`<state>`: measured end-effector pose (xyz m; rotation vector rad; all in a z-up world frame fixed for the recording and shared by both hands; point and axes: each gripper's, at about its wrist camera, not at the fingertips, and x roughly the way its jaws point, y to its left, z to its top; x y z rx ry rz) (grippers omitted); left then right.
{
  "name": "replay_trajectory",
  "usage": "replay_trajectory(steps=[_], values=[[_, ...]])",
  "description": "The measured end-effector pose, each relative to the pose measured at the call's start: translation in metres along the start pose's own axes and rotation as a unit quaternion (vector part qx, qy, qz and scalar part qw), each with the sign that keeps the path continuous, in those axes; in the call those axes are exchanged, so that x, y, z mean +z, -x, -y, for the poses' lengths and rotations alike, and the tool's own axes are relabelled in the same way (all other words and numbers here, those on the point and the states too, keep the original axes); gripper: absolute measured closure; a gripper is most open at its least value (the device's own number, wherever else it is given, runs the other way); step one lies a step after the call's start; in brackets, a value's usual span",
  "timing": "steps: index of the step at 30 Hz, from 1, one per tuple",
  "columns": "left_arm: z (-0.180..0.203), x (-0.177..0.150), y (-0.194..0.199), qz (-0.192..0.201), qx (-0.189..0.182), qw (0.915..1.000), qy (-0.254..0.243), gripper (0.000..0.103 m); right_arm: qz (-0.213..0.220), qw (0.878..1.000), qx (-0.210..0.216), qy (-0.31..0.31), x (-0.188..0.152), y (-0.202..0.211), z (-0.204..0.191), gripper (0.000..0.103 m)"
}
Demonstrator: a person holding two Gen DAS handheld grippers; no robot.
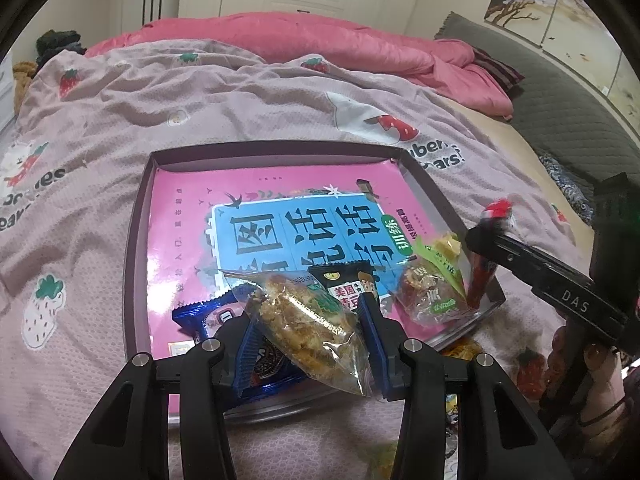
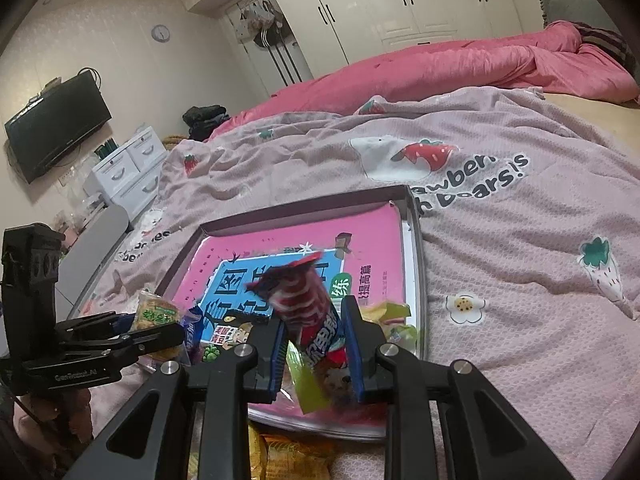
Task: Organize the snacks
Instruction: 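Lift both held snacks and carry them over the tray, then lower the cracker bag into the tray with the left gripper while the right gripper releases the candy-stick pack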
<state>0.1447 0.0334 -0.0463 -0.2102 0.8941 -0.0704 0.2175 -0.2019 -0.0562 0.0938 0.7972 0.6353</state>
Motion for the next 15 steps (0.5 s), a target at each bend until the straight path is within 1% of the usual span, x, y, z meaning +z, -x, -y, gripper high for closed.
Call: replay_trajectory(steps=[8, 15], values=[[-0.002, -0.002, -0.003, 0.001, -0.011, 0.9999, 0.002, 0.055, -0.016, 1.0, -0.003, 0.002, -0.003, -0.011, 0.0, 0.076], [-0.007, -0.002, -0.006, 0.006, -0.014, 0.9999, 0.007, 0.055, -0.019, 1.0, -0.004, 0.001, -0.004, -0.015, 0.001, 0.076]])
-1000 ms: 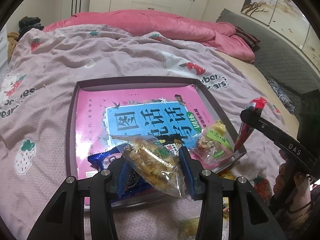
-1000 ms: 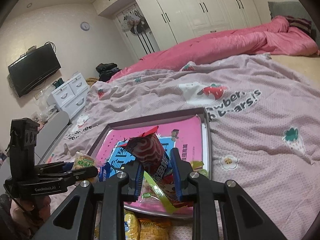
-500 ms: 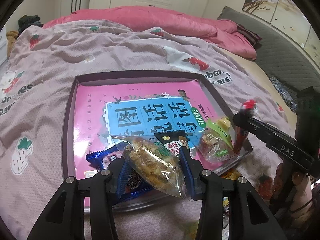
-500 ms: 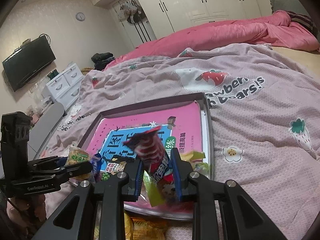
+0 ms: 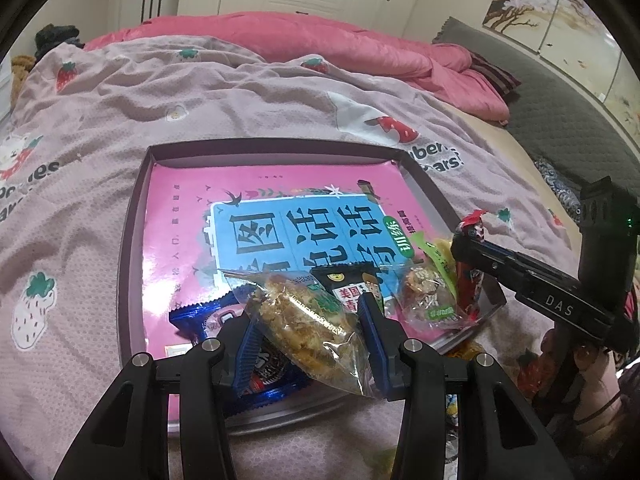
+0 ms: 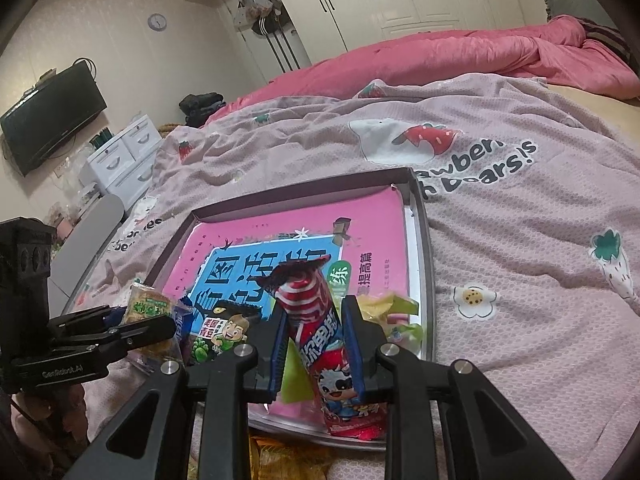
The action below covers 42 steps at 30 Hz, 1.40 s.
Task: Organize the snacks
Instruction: 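Lower the cracker bag into the tray with the left gripper while the right gripper releases the candy-stick pack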
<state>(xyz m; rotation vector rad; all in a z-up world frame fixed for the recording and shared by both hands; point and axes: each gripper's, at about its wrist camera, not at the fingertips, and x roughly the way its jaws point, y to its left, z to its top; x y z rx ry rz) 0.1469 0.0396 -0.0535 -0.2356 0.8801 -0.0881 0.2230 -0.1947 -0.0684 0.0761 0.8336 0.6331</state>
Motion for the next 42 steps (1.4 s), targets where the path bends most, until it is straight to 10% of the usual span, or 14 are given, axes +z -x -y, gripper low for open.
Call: replay_trajectory(steps=[42], values=[[0.0046, 0.0031, -0.0088, -0.003, 0.02, 0.9993, -0.031, 0.053, 0.01, 1.0, -0.018, 0.003, 0.0015, 0.0072, 0.0006, 0.064]])
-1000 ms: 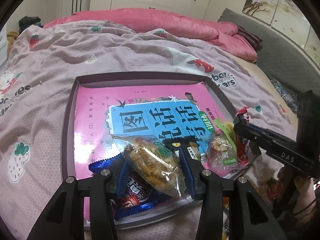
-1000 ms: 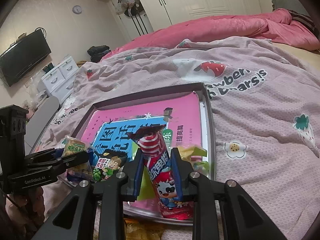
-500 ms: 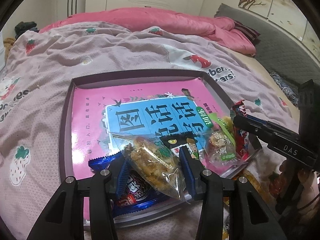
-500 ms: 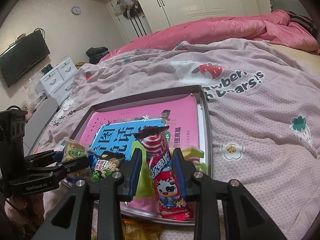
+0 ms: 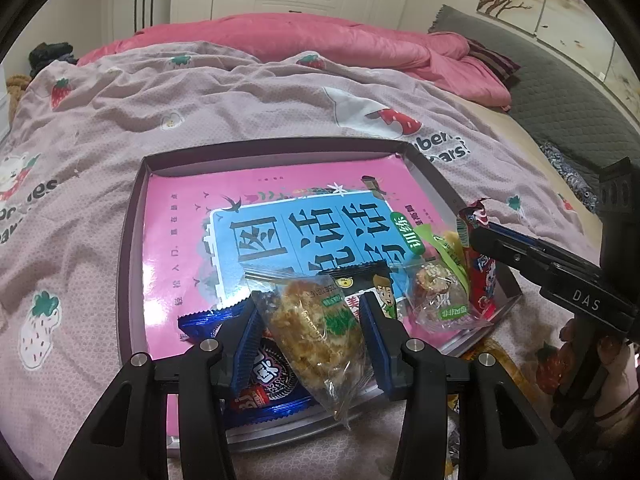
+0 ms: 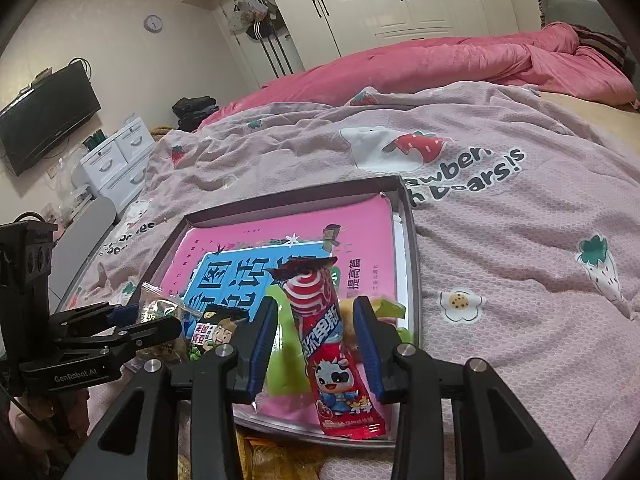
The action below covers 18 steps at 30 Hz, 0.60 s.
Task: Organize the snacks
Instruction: 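Lower the cracker bag into the tray with the left gripper while the right gripper releases the candy-stick pack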
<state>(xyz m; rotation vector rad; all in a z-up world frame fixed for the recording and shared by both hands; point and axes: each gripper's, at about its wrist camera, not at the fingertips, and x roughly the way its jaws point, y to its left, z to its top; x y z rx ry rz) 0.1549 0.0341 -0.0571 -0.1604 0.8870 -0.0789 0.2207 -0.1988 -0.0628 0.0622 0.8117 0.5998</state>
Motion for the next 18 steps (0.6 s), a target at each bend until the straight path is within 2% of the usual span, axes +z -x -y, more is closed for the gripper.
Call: replay_trajectory(steps=[6, 9, 13, 18], values=[[0.0, 0.0, 0.003, 0.002, 0.003, 1.0, -0.002, 0.053, 0.001, 1.0, 0.0, 0.001, 0.0, 0.0, 0.0, 0.064], [0.0, 0.001, 0.006, 0.005, 0.006, 1.0, -0.003, 0.048, 0.003, 1.0, 0.001, 0.002, 0.001, 0.002, -0.001, 0.064], [0.0, 0.002, 0.009, 0.009, 0.005, 0.9999, -0.001, 0.048, 0.009, 1.0, -0.003, 0.008, 0.002, 0.005, -0.003, 0.063], [0.001, 0.004, 0.015, 0.014, 0.007, 0.9999, 0.001, 0.043, 0.027, 0.999, -0.007, 0.02, 0.004, 0.015, -0.008, 0.057]])
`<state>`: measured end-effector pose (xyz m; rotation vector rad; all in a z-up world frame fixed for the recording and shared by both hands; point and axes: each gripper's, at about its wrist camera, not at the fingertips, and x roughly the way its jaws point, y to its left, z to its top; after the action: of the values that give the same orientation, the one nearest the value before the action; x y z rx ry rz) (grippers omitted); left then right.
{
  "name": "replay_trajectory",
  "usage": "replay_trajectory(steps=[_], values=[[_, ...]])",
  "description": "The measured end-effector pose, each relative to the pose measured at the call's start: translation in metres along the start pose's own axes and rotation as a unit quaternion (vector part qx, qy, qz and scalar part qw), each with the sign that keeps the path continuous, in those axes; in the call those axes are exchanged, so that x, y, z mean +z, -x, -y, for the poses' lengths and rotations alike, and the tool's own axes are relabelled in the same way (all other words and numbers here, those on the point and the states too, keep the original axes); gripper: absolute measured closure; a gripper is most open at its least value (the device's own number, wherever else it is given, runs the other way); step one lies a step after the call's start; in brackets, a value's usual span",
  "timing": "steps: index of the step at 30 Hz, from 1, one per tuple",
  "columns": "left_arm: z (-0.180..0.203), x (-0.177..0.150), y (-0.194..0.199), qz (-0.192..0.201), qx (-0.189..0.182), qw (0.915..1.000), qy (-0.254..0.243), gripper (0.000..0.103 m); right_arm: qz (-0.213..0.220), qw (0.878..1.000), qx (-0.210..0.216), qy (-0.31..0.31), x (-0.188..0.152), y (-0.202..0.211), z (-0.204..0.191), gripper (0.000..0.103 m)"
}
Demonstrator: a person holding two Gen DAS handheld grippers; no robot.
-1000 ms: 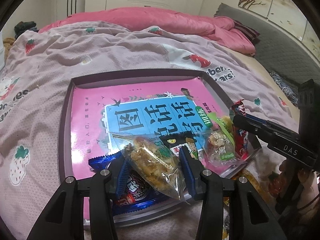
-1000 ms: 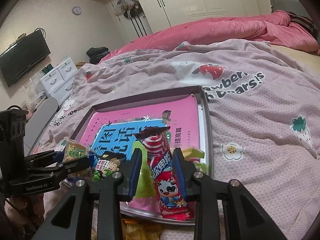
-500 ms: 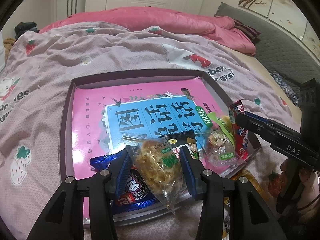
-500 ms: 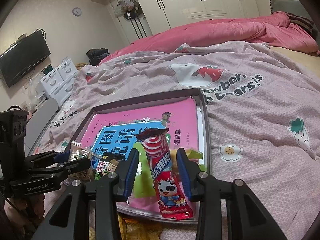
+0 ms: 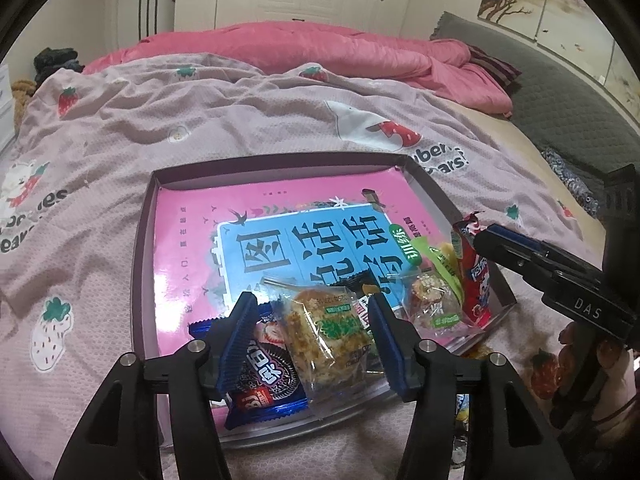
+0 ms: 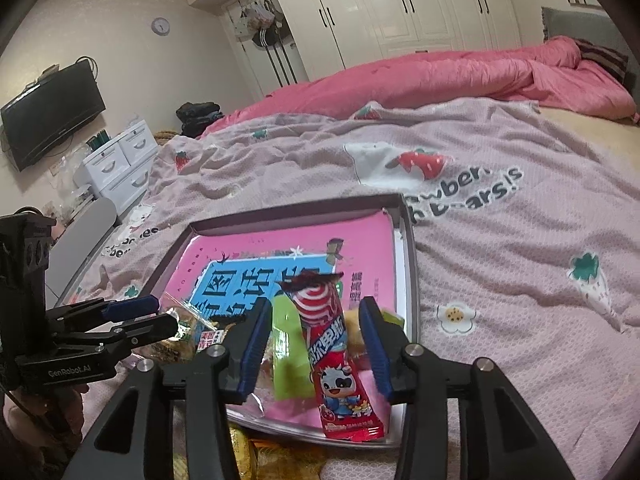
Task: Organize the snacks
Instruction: 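Lower the cracker bag into the tray with the left gripper while the right gripper releases the candy-stick pack, then withdraw both open grippers from the tray toward the snack pile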
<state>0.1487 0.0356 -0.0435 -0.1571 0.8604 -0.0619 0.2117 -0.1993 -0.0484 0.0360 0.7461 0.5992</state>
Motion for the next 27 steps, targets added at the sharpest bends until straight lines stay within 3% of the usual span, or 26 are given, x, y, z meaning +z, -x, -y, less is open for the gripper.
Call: replay_trajectory(steps=[9, 13, 27], values=[[0.005, 0.004, 0.011, 0.007, 0.002, 1.0, 0.0, 0.043, 0.014, 1.0, -0.002, 0.01, 0.003, 0.008, -0.004, 0.055], [0.006, 0.006, 0.018, 0.01, -0.001, 0.9999, 0.003, 0.031, 0.02, 1.0, -0.005, 0.015, 0.004, 0.012, -0.005, 0.054], [0.013, 0.009, 0.043, 0.032, -0.009, 0.9995, 0.001, 0.03, 0.041, 0.999, -0.005, 0.03, 0.007, 0.03, -0.014, 0.052]])
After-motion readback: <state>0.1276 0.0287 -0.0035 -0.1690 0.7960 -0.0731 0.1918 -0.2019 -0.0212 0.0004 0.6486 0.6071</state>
